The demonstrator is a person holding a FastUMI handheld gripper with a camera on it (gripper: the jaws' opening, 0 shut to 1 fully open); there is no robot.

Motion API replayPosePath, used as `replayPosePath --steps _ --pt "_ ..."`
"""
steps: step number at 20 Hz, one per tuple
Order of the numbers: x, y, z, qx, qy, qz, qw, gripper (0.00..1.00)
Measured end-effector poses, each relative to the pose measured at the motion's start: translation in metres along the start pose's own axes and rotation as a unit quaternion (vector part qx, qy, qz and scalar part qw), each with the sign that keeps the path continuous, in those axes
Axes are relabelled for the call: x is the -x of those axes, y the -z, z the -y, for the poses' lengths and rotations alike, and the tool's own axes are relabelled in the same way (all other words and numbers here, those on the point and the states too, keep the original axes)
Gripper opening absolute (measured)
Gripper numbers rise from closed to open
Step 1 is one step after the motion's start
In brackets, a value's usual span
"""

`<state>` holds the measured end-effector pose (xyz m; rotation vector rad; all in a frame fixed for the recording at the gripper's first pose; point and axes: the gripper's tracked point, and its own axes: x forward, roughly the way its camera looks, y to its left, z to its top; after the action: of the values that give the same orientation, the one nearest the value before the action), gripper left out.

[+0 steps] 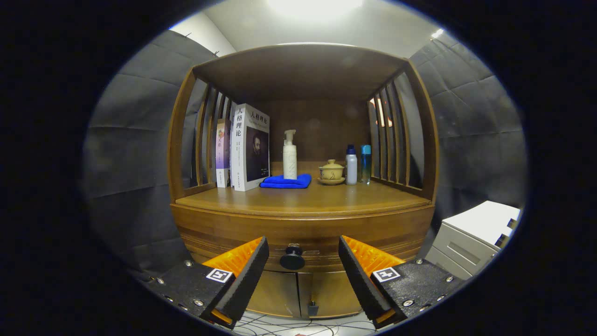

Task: Pull open the drawer, take out the items inside it, and place them on the countertop above the cabinet.

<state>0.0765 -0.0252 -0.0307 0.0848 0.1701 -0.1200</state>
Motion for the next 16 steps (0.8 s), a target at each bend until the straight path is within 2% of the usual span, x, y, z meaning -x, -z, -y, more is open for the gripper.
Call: replayPosePath --steps 10,16 --pt "-0.04 0.053 -0.008 -0.015 -0.006 -0.076 0.997 0.94" --pt "-0.054 0.068 -0.011 -0.026 -0.016 -0.092 0.995 0.81"
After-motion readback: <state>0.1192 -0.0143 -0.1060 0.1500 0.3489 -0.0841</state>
